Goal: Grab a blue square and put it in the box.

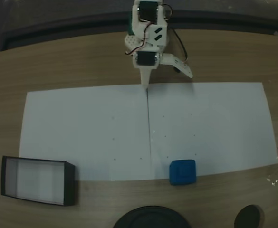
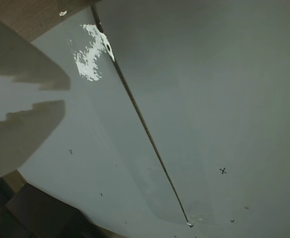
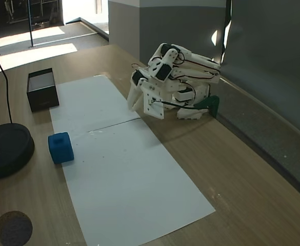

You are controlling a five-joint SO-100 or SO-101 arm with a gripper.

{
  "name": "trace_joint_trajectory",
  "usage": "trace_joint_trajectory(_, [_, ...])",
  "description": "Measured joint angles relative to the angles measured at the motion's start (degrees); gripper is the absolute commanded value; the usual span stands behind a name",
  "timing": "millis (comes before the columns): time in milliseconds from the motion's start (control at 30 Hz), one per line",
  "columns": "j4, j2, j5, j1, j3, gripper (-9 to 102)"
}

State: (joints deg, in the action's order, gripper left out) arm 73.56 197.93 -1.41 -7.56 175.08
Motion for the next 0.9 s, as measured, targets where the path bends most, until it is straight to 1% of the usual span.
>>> trace_joint_trajectory(900, [0.0,0.0,0.0,0.0,0.0,0])
